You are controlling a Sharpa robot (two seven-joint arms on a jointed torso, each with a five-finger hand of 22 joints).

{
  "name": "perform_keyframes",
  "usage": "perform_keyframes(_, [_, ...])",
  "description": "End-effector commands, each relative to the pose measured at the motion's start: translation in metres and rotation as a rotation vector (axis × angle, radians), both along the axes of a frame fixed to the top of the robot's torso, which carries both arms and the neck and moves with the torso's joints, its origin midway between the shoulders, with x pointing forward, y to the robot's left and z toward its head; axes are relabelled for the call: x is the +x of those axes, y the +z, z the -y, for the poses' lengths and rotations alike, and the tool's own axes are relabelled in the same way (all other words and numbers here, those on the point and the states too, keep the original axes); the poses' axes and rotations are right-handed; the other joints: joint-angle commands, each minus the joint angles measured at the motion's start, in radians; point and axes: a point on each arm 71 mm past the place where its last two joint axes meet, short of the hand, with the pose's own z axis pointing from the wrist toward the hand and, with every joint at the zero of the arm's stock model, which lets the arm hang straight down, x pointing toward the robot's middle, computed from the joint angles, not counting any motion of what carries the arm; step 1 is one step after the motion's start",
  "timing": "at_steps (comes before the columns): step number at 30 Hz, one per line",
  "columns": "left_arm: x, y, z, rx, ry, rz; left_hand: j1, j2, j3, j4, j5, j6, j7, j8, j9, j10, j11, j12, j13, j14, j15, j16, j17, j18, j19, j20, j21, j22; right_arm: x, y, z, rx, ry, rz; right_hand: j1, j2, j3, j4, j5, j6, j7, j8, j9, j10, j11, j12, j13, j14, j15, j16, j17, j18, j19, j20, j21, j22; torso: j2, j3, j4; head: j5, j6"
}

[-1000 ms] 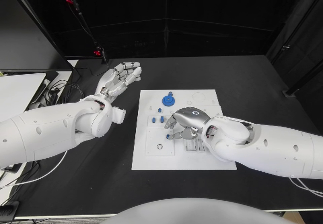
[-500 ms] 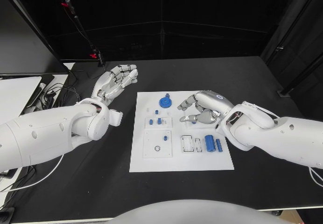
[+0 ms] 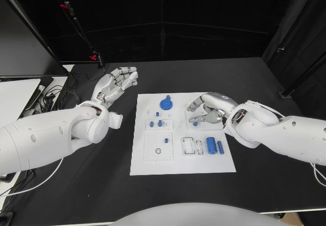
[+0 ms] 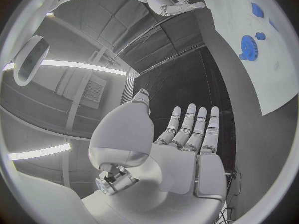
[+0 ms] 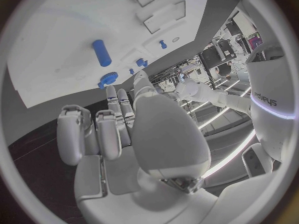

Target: Assemble the parts on the task board

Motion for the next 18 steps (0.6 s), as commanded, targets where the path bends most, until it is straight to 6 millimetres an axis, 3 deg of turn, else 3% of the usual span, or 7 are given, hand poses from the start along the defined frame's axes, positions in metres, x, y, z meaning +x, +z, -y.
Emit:
perform_keyframes(1, [-0.0016,0.0063,-0.0001,-0.028,-0.015,0.074,0.0,0.007,-0.006,0.0,0.006,-0.006,0.159,0.003,-0.001,-0.007,0.0,0.004,-0.001,-0.006,-0.001,0.005,-0.001,-0.02,0.008,0.0,0.003,-0.002,0.0009,-0.0062,0.0017,-0.098,-0.037,-0.061,-0.008,-0.004,-0.003,0.005,0.004,-0.003,0.002,-0.004,-0.001,-0.009,0.002,0.0,0.0,0.06,0.008,-0.005,0.022,-0.001,0.033,0.008,-0.006,0.179,0.0,0.0002,0.0003,0.0,-0.003])
perform_keyframes(10, [-0.0014,0.0063,0.0,-0.028,-0.016,0.074,0.0,0.007,-0.006,0.0,0.006,-0.006,0.159,0.003,-0.001,-0.007,0.0,0.004,-0.001,-0.006,-0.001,0.005,-0.001,-0.02,0.008,0.0,0.003,-0.002,0.0022,-0.01,0.0006,-0.178,-0.062,-0.071,-0.022,-0.019,-0.004,0.008,0.004,-0.002,0.001,-0.002,0.0,-0.005,0.001,0.005,0.001,0.058,0.008,-0.008,0.013,0.001,0.03,0.01,-0.011,0.175,-0.001,-0.0001,0.0005,0.001,-0.001])
perform_keyframes(18, [-0.0014,0.0063,-0.0002,-0.028,-0.015,0.074,0.001,0.009,-0.007,0.0,0.006,-0.007,0.159,0.005,-0.002,-0.008,0.001,0.005,-0.002,-0.007,-0.001,0.006,-0.003,-0.02,0.007,0.0,0.003,-0.003,0.0047,-0.0136,-0.0003,-0.235,-0.095,-0.088,-0.01,-0.012,0.01,0.002,0.004,0.011,-0.008,0.004,0.002,0.014,-0.006,0.015,0.003,0.058,0.003,-0.006,0.015,0.0,0.032,0.007,-0.008,0.178,0.0,0.0,0.0007,0.0,-0.001])
